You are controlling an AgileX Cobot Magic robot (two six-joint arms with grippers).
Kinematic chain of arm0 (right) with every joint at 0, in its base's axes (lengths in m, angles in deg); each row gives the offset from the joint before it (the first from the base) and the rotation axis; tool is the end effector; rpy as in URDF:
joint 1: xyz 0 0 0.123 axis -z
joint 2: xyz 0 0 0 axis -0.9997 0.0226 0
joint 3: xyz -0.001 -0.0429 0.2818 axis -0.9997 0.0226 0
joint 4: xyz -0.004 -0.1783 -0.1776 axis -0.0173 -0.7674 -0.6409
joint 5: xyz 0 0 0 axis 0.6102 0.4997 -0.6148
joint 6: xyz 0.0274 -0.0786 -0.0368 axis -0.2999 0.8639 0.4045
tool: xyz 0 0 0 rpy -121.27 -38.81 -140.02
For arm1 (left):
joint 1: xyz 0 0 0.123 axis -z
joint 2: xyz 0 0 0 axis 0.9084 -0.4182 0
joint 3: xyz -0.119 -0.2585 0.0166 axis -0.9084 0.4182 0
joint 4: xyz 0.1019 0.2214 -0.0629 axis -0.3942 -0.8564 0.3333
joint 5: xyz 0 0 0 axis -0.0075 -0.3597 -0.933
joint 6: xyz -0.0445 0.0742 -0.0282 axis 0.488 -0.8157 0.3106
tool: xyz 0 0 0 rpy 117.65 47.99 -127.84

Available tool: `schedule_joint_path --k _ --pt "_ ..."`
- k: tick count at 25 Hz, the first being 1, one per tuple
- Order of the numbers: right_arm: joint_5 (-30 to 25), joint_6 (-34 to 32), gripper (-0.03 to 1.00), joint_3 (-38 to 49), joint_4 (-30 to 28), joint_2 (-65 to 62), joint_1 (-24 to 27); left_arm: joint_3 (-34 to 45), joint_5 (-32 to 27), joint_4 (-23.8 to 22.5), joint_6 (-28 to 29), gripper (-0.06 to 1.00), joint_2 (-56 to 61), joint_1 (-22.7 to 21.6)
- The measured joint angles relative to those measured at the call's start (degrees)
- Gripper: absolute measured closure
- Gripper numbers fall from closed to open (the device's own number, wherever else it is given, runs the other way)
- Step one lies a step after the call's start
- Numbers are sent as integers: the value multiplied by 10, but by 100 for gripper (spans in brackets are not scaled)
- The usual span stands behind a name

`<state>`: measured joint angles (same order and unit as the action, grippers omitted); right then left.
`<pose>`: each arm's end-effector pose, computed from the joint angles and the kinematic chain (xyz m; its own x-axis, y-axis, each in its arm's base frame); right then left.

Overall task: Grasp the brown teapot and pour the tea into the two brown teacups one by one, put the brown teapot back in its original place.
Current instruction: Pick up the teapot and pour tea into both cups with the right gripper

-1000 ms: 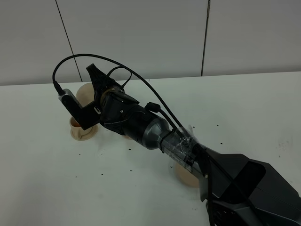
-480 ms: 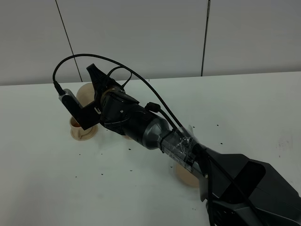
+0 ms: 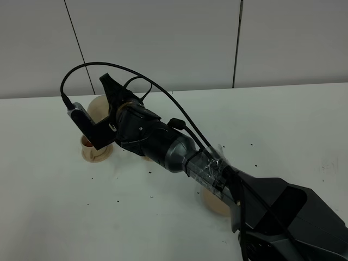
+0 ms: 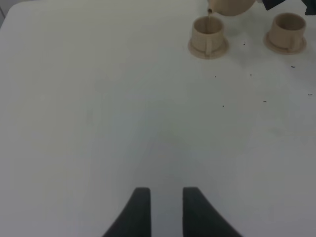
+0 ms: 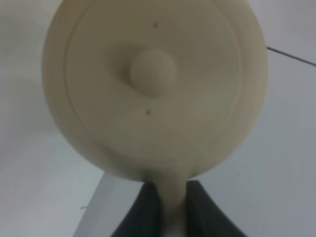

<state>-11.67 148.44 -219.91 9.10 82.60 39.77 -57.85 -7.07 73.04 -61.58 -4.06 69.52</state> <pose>0.4203 0.4267 0.1702 0.5019 -0.8054 0.3154 -0.2588 -0.4878 -0.8337 -0.0053 0.0124 0.2811 -0.4217 0.0935 -0.9019 -0.0183 0.9936 0.1115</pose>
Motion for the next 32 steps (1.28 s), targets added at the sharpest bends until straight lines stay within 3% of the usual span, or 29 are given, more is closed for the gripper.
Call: schedule_joint_path --k 32 --pt "20 -7 87 0 -14 0 0 0 0 0 0 71 0 0"
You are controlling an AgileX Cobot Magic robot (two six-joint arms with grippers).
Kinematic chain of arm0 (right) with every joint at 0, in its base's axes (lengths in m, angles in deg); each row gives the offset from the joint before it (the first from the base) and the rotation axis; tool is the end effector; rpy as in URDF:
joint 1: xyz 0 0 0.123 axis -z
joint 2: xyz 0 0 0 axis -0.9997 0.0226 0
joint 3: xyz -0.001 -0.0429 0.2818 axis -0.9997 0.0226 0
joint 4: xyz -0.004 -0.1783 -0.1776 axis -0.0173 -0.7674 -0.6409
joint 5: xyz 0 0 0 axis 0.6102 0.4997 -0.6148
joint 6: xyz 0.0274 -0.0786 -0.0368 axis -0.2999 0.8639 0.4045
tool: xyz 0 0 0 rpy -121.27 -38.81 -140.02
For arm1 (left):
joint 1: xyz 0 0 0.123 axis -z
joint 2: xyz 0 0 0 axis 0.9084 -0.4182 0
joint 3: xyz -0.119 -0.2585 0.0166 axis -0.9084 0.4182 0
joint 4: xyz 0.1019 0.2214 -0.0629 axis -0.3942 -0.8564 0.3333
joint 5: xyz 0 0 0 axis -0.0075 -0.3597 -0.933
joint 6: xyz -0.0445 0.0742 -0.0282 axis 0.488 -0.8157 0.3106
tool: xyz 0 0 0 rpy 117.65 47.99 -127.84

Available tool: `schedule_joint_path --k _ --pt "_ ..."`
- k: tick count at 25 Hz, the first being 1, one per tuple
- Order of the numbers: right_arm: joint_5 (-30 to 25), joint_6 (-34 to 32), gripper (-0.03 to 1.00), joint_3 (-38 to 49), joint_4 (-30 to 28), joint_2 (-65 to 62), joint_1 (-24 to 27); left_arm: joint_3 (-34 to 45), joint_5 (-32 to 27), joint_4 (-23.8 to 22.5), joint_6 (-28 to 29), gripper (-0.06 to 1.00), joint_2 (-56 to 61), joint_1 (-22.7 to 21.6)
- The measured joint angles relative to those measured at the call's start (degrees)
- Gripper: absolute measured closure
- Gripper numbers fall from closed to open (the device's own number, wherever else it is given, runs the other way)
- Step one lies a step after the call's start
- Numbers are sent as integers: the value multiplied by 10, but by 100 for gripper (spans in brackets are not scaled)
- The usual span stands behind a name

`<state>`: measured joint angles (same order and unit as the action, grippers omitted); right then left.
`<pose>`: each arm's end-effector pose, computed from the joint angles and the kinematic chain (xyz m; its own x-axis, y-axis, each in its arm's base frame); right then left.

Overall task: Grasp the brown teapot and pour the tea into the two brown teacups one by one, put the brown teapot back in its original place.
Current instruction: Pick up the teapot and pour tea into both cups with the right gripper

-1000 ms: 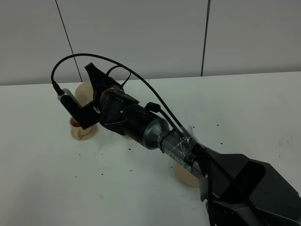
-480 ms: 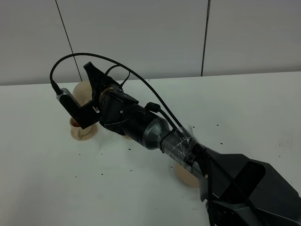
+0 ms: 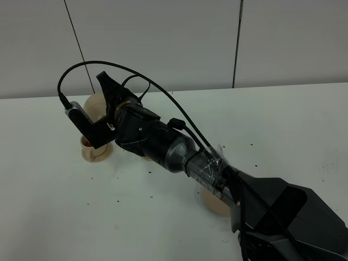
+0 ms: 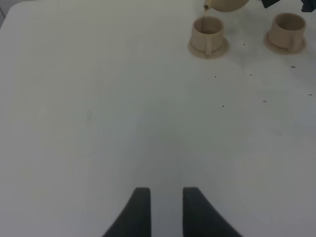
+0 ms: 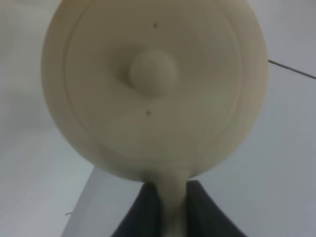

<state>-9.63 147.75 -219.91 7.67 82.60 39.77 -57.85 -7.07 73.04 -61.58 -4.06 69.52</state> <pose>0.4209 0.4288 0.1729 0.5091 -0.7990 0.3199 -0.2232 -0.4816 -0.8475 -0.0053 0.0124 0.2811 -0.4217 0.0935 -0.9019 -0.0183 0.9936 0.1115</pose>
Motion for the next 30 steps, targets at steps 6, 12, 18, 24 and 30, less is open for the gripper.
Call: schedule_joint_path --k 6,12,18,24,30 --pt "0 -3 87 0 -3 0 0 0 0 0 0 71 0 0" --pt "0 -9 87 0 -6 0 0 0 0 0 0 71 0 0" --pt "0 -19 87 0 -8 0 0 0 0 0 0 71 0 0" --pt "0 -22 87 0 -8 0 0 0 0 0 0 71 0 0" --pt "0 -23 87 0 -11 0 0 0 0 0 0 71 0 0"
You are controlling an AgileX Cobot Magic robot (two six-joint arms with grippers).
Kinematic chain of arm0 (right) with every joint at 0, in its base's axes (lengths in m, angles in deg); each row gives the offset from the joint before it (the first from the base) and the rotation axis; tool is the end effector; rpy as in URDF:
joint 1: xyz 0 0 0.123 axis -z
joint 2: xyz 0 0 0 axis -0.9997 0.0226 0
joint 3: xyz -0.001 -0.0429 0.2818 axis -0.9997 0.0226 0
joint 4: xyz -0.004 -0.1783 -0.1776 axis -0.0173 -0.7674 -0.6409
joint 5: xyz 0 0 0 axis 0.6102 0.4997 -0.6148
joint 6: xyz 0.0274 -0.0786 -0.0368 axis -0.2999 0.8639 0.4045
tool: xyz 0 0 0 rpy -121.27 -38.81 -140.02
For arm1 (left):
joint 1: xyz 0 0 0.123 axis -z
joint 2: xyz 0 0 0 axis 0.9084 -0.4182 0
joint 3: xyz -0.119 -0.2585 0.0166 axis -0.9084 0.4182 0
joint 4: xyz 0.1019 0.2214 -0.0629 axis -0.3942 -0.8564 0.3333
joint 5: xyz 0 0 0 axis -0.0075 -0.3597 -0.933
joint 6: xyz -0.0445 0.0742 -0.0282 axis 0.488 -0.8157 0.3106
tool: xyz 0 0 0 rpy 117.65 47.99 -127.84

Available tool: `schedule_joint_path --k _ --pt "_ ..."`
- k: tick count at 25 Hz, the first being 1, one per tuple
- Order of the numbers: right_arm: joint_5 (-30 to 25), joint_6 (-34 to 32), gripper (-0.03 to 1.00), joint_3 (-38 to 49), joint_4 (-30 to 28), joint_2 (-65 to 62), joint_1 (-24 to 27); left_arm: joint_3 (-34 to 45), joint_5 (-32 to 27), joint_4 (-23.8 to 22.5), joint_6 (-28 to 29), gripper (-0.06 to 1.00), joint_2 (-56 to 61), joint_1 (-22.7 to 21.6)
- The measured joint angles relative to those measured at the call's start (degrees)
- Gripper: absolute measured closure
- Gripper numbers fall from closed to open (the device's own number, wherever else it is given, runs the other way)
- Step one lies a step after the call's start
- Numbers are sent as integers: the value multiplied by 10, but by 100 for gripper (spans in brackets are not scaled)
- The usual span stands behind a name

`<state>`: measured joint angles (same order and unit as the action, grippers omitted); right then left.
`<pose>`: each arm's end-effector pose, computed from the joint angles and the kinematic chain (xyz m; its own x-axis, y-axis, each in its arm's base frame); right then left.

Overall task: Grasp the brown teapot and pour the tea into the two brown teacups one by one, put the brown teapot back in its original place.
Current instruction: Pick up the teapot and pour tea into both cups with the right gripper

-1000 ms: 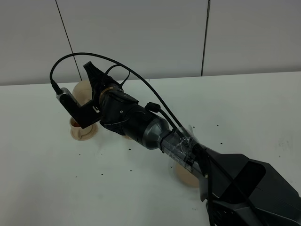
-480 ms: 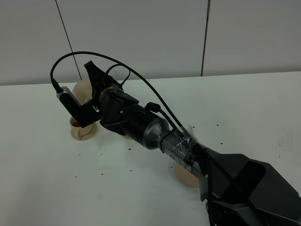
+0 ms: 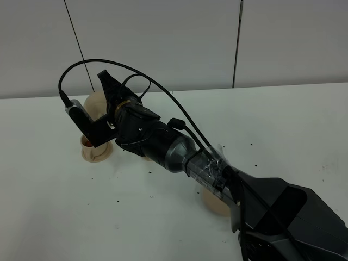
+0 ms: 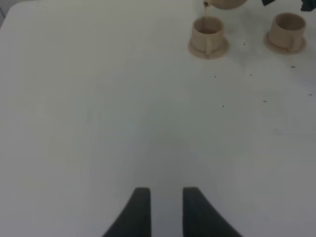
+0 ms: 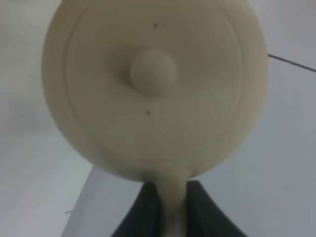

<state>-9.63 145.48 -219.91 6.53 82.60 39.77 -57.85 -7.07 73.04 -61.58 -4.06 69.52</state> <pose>0.4214 0.4284 0.1736 0.4963 -0.8131 0.3042 -0.2299 -0.4610 -0.8571 -0.0053 0.0124 0.2811 -0.4217 0.0935 -0.9019 -0.0183 0.9936 0.1115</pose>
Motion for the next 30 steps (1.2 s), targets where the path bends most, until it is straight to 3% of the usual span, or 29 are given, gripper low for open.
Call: schedule_joint_path --k 30 --pt "-12 4 87 0 -14 0 0 0 0 0 0 71 0 0"
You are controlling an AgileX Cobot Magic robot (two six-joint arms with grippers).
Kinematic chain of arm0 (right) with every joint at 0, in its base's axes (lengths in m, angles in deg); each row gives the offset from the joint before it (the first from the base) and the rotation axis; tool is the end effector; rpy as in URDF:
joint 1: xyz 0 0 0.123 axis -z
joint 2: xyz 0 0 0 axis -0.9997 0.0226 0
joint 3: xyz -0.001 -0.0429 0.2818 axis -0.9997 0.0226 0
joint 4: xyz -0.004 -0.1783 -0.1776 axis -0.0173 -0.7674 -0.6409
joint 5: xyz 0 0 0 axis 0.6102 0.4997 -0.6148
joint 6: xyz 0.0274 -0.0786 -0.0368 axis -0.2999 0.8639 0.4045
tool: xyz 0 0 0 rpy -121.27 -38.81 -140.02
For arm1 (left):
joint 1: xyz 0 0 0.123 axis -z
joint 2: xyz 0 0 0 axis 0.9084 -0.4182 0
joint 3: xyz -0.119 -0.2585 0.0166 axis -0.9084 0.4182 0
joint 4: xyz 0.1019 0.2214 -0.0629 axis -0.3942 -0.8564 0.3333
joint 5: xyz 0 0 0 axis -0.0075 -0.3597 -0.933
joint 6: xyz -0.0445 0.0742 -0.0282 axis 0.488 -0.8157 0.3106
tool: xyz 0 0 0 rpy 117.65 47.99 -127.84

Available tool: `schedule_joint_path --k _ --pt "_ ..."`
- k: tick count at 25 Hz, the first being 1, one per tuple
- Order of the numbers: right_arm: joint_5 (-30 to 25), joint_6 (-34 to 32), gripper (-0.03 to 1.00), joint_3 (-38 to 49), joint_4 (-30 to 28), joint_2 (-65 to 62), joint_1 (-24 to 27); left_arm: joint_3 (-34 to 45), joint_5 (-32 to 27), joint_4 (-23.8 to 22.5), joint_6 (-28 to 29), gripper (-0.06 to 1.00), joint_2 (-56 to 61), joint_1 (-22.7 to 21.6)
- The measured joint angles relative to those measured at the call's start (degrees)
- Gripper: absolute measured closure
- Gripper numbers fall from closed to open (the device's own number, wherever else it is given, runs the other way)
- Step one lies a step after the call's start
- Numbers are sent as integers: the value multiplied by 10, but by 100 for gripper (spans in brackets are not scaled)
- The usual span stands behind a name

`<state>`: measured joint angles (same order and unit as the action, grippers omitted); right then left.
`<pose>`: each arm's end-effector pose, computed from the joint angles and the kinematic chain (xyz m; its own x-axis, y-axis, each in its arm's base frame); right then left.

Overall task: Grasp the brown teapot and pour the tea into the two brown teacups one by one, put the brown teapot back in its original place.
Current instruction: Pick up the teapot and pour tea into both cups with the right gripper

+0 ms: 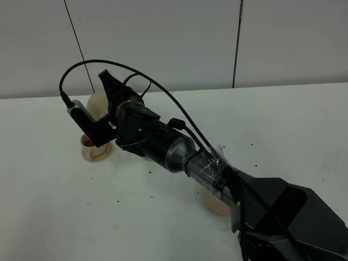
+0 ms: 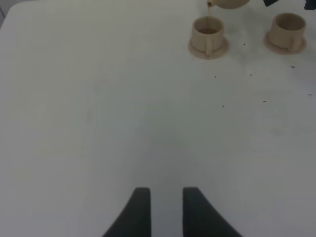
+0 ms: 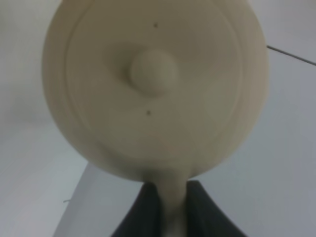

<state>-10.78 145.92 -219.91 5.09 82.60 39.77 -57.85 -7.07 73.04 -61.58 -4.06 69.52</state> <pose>0.4222 0.4263 0.1736 0.4837 -0.8074 0.3380 -0.2236 -0.4873 -0.8441 -0.0053 0.0124 0.2811 -0.4217 0.0935 -0.9019 -0.0183 0.9936 0.1115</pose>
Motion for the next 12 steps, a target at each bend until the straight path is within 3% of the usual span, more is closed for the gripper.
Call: schedule_joint_path --k 12 --pt "-9 -1 87 0 -3 0 0 0 0 0 0 71 0 0"
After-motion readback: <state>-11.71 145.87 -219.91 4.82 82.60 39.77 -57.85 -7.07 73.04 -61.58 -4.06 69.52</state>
